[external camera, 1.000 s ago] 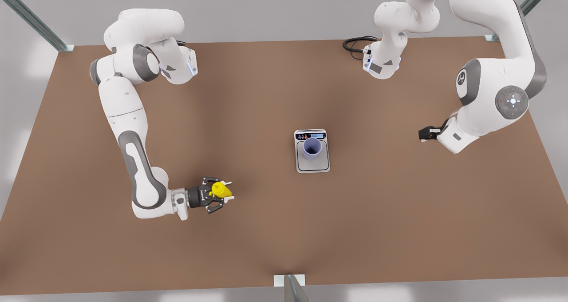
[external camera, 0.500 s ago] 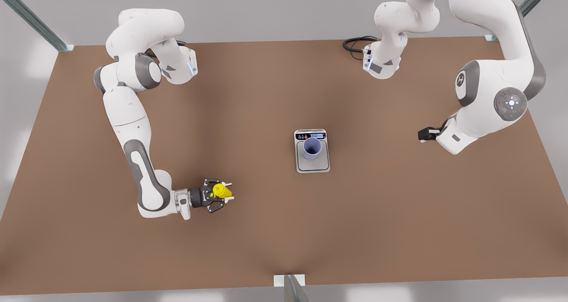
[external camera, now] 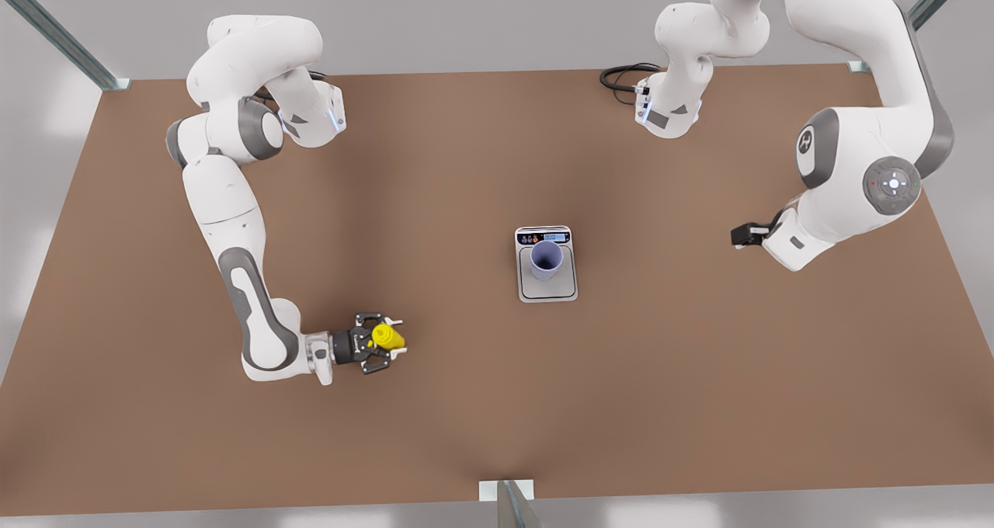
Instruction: Move cup to the weight, pick up sauce bottle, pour sauce
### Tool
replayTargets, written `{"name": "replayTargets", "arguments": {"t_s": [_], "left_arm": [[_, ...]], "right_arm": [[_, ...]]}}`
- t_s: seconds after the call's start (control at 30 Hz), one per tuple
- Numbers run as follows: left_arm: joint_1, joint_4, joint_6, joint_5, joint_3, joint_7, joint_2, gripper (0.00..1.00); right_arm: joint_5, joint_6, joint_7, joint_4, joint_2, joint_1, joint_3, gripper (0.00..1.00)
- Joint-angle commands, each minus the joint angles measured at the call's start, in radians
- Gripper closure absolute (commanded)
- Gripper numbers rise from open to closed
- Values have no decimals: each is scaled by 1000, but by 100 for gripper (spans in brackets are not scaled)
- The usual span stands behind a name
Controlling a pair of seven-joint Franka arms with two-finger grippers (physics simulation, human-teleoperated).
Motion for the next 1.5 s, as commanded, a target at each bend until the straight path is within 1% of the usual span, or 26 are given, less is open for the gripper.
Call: {"name": "replayTargets", "arguments": {"t_s": [0.0,0.53,0.87,0.97,1.0,1.03,1.07,1.1,1.13,1.17,1.2,1.23,1.27,1.3,1.37,1.4,1.43,1.47], "left_arm": [[0,0,0,0,0,0,0,0],[1,0,2,0,2,0,6,0],[1,0,2,0,2,0,8,0],[1,0,3,0,2,0,8,0],[1,0,3,0,2,2,8,0],[1,0,3,0,2,0,8,0],[1,0,3,0,0,2,8,0],[0,0,3,0,0,0,8,0],[1,0,3,0,0,0,8,0],[0,0,3,0,0,2,8,0],[0,0,3,0,0,0,8,0],[0,0,3,0,0,0,8,0],[0,0,5,0,2,2,8,0],[0,0,5,0,0,0,8,0],[0,0,3,0,0,0,8,0],[0,0,3,0,0,0,8,0],[0,0,3,0,0,0,8,0],[0,0,3,0,0,0,8,0]], "right_arm": [[-2,0,0,0,0,1,-1,0],[-3,0,3,0,0,-2,-1,0],[-86,0,-2,-8,-5,-76,-2,0],[-140,-12,0,-20,-14,-143,-1,0],[-167,-28,5,-40,-47,-175,1,0],[-242,-60,69,-86,-147,-222,-1,0],[-374,-98,256,-87,-282,-258,-2,0],[-494,-104,495,-63,-432,-248,-10,0],[-623,-74,724,-54,-577,-170,-42,0],[-770,9,960,-58,-689,26,-194,0],[-897,11,1273,-54,-715,300,-439,0],[-907,8,1478,-58,-718,484,-657,0],[-945,-20,1765,-52,-719,564,-737,0],[-1031,-139,1939,66,-716,576,-723,0],[-1028,-166,2046,86,-713,572,-713,0],[-1086,-156,2118,77,-719,311,-390,0],[-1253,-112,2239,-44,-801,104,-113,0],[-1263,-80,2263,-144,-877,-30,16,0]]}}
